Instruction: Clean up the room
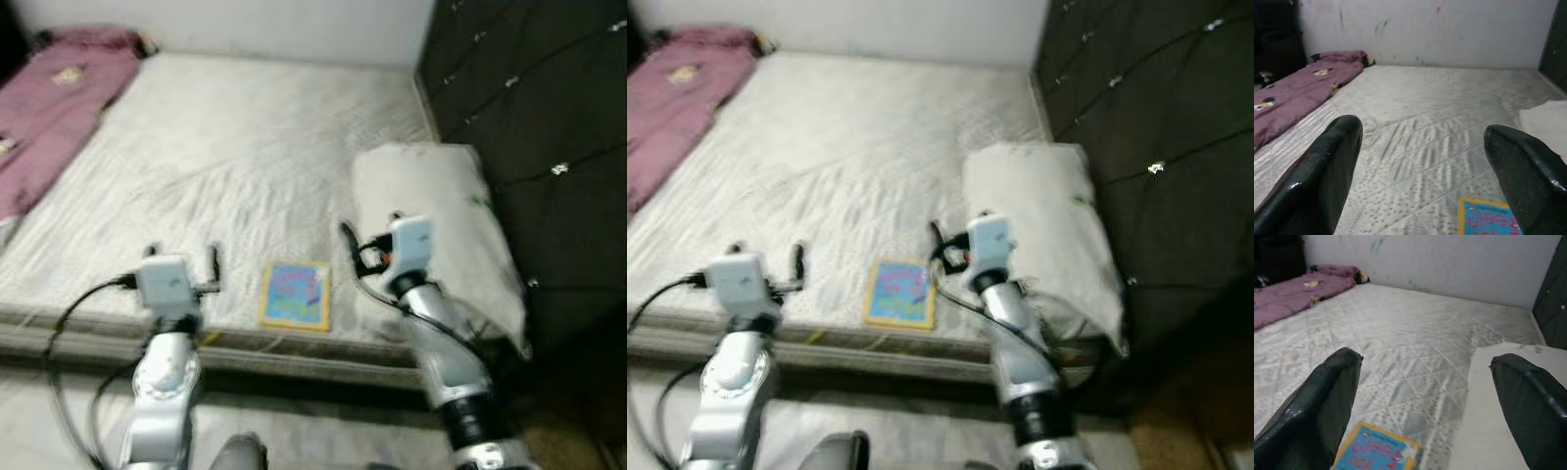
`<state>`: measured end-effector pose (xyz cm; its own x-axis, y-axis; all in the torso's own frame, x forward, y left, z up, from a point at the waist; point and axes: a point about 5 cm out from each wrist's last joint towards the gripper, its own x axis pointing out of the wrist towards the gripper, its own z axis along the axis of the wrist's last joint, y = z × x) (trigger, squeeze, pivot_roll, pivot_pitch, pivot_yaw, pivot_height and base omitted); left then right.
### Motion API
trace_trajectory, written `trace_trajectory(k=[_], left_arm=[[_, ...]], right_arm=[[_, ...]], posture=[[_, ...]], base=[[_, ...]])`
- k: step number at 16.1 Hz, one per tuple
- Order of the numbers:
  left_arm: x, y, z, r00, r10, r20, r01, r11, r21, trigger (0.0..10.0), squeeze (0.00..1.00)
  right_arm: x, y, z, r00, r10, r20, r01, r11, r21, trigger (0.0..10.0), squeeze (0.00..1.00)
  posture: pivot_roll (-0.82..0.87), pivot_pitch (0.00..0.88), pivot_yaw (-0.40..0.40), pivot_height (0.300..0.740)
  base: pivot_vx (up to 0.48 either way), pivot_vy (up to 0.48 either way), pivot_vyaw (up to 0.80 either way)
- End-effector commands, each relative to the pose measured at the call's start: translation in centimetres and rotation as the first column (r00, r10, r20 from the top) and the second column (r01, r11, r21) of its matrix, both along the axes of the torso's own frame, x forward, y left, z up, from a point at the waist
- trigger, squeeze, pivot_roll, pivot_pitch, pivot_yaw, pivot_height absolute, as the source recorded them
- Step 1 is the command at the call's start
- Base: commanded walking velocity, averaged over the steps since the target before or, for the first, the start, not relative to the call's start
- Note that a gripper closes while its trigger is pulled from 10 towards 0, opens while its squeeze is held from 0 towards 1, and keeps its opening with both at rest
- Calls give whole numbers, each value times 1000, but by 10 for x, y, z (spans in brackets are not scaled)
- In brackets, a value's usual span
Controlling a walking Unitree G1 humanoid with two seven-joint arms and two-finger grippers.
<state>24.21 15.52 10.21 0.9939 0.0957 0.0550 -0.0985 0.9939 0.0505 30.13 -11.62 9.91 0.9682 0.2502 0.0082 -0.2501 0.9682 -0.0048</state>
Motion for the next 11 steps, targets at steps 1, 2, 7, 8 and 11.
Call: trace_trajectory(k=[1,2,7,8,11], left_arm=[[0,5,2,1000,-12,-2,12,1000,7,10000,0],[0,4,2,1000,-19,-6,19,1000,6,10000,0],[3,4,3,999,-30,-10,30,1000,-2,10000,0],[4,5,3,1000,-30,-9,30,1000,-5,10000,0],[5,5,4,999,-33,-4,32,999,-35,10000,0]], right_arm=[[2,6,4,1000,8,9,-8,1000,12,10000,0],[1,5,4,1000,4,8,-4,1000,14,10000,0],[3,5,5,1000,-10,3,10,1000,17,10000,0],[3,5,5,1000,-11,2,11,1000,16,10000,0],[5,6,5,1000,-14,-4,14,1000,18,10000,0]], posture=[[47,0,-49,740],[46,0,-49,740],[43,0,-48,740],[44,0,-49,740],[46,0,-49,740]], base=[[0,0,0],[0,0,0],[0,0,0],[0,0,0],[0,0,0]])
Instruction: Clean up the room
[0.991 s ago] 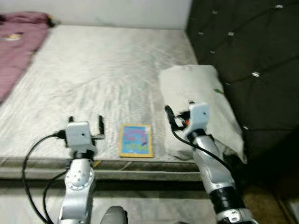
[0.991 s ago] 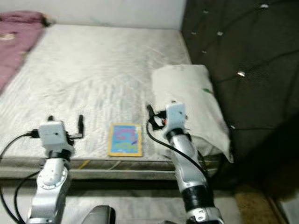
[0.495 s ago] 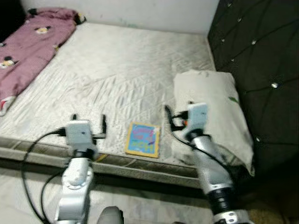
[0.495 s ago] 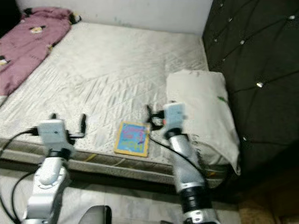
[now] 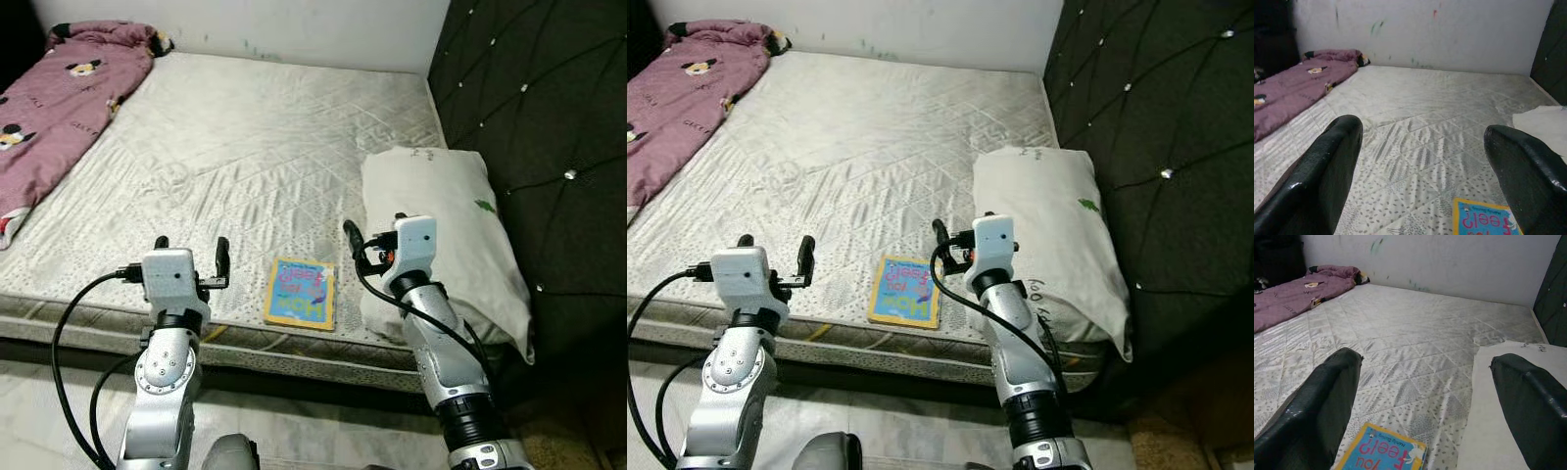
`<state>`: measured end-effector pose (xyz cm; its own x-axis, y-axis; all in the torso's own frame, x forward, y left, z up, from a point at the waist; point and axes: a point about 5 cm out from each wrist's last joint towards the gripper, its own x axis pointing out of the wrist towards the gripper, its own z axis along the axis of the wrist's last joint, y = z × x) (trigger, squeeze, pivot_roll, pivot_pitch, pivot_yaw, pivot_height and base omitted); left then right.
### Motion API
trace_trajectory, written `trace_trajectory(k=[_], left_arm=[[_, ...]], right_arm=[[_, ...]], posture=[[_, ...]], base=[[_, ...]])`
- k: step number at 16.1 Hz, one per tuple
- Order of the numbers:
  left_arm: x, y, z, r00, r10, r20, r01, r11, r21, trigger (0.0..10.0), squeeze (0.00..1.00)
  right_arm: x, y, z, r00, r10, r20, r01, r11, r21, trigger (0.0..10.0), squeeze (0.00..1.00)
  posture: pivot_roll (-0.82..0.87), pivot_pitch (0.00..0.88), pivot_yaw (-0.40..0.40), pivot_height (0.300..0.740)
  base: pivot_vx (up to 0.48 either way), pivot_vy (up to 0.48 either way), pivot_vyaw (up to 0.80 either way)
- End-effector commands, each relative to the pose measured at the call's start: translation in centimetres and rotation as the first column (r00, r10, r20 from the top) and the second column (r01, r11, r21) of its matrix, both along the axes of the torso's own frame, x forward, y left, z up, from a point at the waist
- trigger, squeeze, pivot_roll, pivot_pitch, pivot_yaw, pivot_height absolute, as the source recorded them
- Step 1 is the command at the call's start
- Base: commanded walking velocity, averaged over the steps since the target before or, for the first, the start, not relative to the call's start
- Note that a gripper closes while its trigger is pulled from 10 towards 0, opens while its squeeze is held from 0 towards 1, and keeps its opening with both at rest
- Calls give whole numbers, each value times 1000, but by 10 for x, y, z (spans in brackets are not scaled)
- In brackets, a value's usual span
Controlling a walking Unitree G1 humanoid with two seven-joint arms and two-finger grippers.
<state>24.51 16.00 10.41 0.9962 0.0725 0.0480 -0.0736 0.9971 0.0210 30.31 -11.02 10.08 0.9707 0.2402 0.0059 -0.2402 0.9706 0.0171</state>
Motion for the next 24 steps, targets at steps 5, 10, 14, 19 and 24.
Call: trace_trajectory(k=[5,10,14,19,24], left_arm=[[3,0,1,1000,-11,-10,11,1000,-19,10000,0],[4,-1,1,1000,-15,-11,14,1000,-22,10000,0],[6,-1,1,1000,-11,-8,11,1000,-27,10000,0],[7,-3,3,1000,-13,7,14,999,-41,10000,0],[5,-3,5,1000,-16,25,17,998,-58,10000,0]], right_arm=[[3,0,3,1000,-4,-1,4,1000,-5,10000,0],[5,0,2,1000,-2,-4,2,1000,-8,10000,0],[6,0,2,1000,5,-5,-5,1000,-15,10000,0],[7,0,2,1000,16,-4,-16,1000,-17,10000,0],[7,0,2,1000,23,-6,-23,1000,-20,10000,0]], posture=[[44,0,-49,740],[43,0,-53,740],[41,0,-57,740],[34,0,-60,740],[34,0,-62,740]], base=[[0,372,0],[0,480,0],[0,480,0],[0,188,0],[0,0,0]])
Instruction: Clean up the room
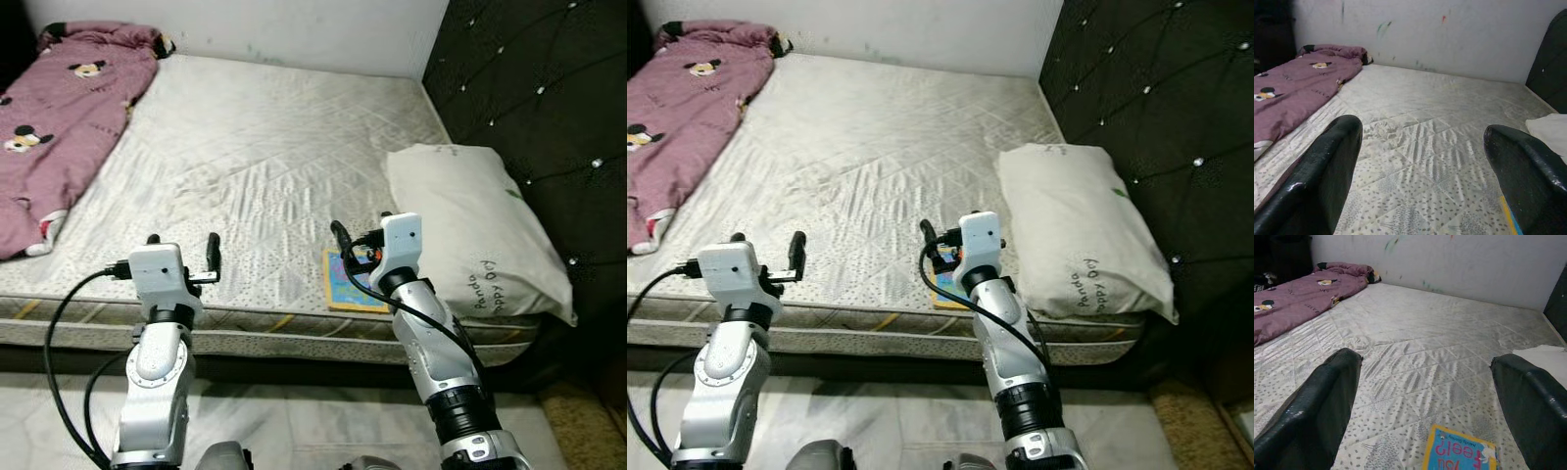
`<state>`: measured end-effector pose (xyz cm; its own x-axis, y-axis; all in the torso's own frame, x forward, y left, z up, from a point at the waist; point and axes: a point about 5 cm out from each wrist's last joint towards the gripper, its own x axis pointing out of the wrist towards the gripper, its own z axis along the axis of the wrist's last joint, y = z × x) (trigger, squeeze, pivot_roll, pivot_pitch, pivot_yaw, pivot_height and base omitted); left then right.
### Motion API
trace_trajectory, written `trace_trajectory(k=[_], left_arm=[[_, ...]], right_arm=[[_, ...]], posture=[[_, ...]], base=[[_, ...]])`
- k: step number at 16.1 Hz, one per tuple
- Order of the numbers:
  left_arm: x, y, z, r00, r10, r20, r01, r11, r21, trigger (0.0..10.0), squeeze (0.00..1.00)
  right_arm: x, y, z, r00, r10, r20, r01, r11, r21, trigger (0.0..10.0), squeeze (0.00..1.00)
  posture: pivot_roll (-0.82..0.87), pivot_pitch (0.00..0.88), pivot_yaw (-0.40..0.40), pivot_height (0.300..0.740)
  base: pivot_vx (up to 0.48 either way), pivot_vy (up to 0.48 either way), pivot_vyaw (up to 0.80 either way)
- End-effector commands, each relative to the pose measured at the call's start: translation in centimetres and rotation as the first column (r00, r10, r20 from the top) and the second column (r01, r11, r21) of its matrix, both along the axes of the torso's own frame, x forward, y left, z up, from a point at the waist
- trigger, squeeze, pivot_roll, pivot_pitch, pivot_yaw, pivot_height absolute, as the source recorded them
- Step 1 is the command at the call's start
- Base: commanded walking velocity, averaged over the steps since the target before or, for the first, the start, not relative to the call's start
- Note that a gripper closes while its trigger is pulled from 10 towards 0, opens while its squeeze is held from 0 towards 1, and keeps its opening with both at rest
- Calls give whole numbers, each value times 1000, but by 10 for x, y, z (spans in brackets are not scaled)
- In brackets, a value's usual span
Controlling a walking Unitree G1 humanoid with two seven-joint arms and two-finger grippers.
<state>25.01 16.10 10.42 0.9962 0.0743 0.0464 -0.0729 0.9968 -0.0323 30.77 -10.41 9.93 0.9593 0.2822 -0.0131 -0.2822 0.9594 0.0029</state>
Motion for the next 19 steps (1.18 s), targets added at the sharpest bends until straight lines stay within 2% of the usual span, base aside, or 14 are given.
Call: trace_trajectory(k=[1,4,19], left_arm=[[0,-4,5,999,-18,27,18,1000,-5,10000,0],[0,-4,5,999,-23,27,23,1000,-8,10000,0],[0,-4,4,999,-38,22,38,999,-7,10000,0]], right_arm=[[2,-6,3,1000,-19,9,19,1000,-1,10000,0],[2,-5,3,1000,-18,6,18,1000,-1,10000,0],[2,-6,2,1000,-30,0,30,1000,3,10000,0]], posture=[[34,0,-62,740],[34,0,-62,740],[30,0,-55,740]], base=[[0,0,0],[80,0,-577],[261,0,-37]])
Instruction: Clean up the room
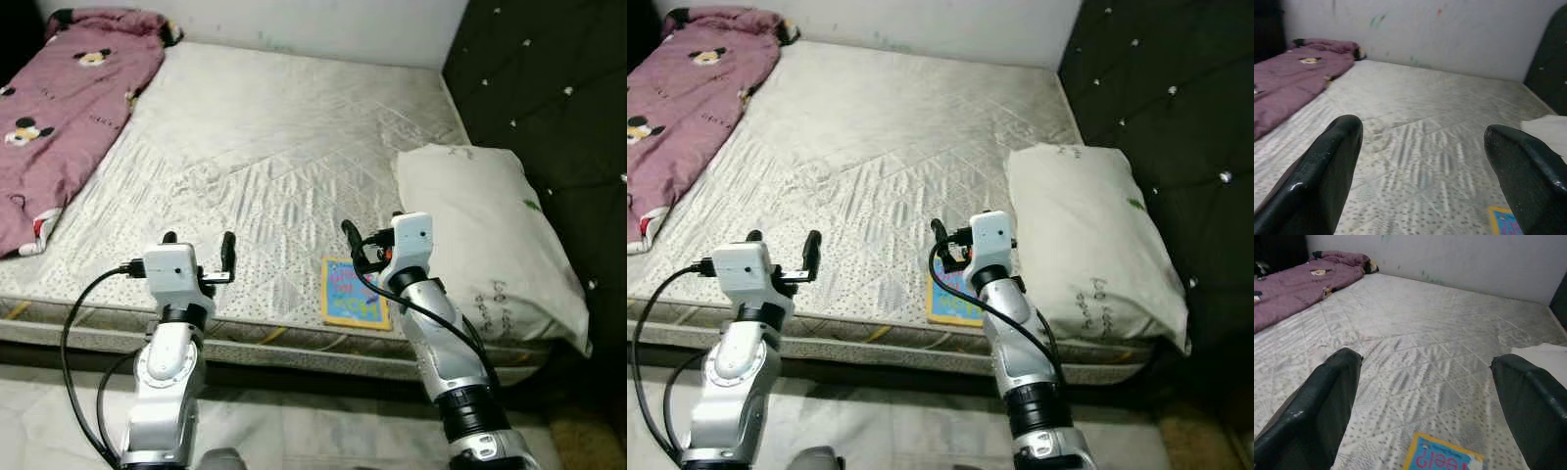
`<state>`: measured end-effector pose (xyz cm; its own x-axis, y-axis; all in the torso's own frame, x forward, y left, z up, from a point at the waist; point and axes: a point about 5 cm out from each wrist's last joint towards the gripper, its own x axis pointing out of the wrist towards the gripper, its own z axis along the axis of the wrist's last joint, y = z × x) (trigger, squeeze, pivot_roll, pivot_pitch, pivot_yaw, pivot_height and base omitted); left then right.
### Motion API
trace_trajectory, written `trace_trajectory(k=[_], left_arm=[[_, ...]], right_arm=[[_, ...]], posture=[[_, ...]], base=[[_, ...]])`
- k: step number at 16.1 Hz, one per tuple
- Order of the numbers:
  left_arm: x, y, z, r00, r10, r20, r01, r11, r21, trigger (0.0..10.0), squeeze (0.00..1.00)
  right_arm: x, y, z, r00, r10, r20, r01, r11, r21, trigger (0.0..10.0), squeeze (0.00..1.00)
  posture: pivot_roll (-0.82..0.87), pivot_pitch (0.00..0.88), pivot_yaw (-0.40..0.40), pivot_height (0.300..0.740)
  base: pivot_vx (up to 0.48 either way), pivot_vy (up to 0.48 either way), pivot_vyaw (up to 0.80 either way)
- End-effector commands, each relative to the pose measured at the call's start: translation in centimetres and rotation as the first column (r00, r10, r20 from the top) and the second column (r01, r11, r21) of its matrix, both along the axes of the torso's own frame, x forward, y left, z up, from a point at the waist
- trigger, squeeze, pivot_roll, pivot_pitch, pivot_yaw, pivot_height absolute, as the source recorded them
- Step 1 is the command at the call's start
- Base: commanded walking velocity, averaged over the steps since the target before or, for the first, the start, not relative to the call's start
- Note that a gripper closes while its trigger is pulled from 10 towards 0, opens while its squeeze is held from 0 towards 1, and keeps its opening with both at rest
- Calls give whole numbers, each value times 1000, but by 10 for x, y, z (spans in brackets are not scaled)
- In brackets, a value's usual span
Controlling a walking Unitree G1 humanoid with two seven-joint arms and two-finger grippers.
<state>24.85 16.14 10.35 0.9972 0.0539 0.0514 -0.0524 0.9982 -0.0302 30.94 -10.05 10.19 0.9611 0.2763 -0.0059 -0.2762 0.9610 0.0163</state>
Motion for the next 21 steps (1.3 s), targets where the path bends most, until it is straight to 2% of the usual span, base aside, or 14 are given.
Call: trace_trajectory(k=[1,4,6,12,21], left_arm=[[2,-5,5,1000,-18,17,18,1000,-9,10000,0],[3,-5,5,1000,-17,17,17,1000,-8,10000,0],[3,-5,4,1000,-12,12,12,1000,-10,10000,0],[4,-3,1,1000,19,-14,-20,999,-34,10000,0],[4,-6,0,1000,10,-16,-10,999,-54,10000,0]], right_arm=[[1,-9,0,1000,-24,-3,24,1000,-12,10000,0],[1,-9,0,1000,-25,-1,25,1000,-11,10000,0],[1,-9,0,1000,-25,-1,25,1000,-11,10000,0],[1,-10,0,1000,-26,-3,26,1000,-13,10000,0],[2,-11,-2,1000,-23,-12,22,999,-23,10000,0]], posture=[[30,0,-55,740],[31,0,-56,740],[31,0,-57,740],[33,0,-58,740],[31,0,-66,740]], base=[[300,0,-800],[301,0,-573],[283,0,0],[0,0,0],[0,480,-49]])
